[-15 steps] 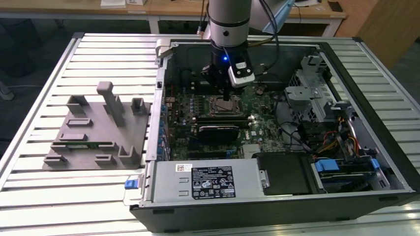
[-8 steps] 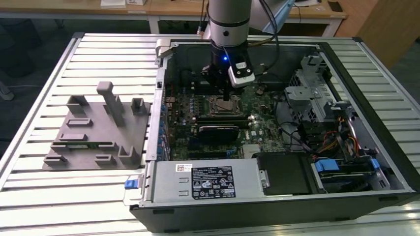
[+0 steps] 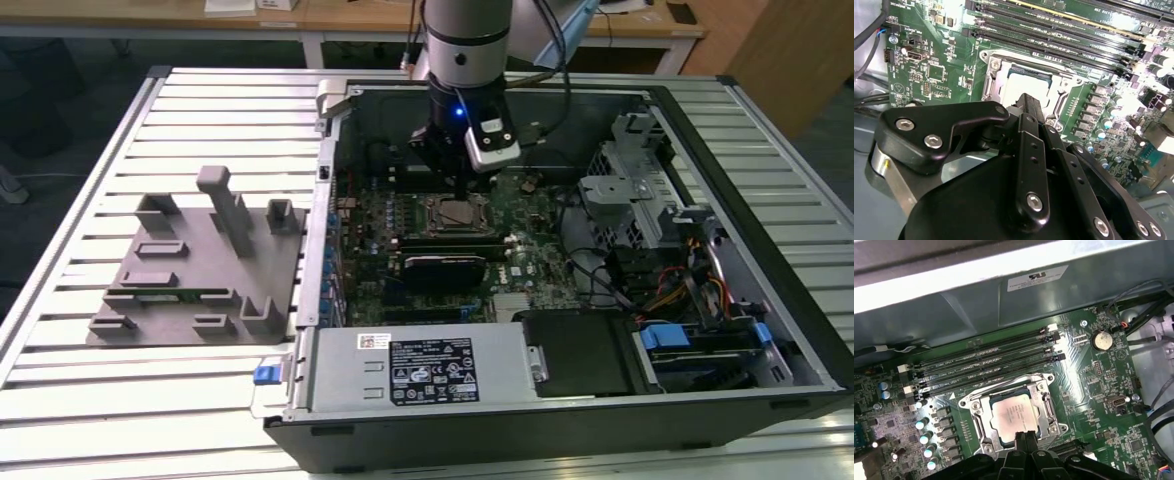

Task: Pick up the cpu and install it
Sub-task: 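Install the second cpu locking lever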

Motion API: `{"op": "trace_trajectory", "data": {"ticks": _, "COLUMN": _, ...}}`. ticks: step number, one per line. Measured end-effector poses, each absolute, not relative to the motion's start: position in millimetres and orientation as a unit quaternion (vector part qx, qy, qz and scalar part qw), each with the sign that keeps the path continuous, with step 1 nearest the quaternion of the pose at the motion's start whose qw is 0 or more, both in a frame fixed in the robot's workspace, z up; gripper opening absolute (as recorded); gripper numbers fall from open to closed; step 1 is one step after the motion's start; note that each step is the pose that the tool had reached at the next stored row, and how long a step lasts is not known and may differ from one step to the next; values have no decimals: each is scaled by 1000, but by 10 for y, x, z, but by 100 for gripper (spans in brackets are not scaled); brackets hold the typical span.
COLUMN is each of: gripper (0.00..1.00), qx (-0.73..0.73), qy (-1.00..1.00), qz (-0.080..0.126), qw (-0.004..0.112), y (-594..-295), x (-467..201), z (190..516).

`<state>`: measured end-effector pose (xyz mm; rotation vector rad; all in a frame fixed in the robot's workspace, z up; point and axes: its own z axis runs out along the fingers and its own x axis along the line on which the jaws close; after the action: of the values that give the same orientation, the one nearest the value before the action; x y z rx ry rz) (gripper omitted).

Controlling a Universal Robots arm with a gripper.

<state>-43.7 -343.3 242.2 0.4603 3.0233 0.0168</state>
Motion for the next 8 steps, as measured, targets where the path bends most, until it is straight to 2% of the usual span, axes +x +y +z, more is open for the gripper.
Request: {"op": "trace_trajectory", "data": {"ticks": 8, "gripper": 11, "qx": 150, "qy": 988, "qz": 6, "qw": 42, "y": -3433, "x": -437, "z": 2506}}
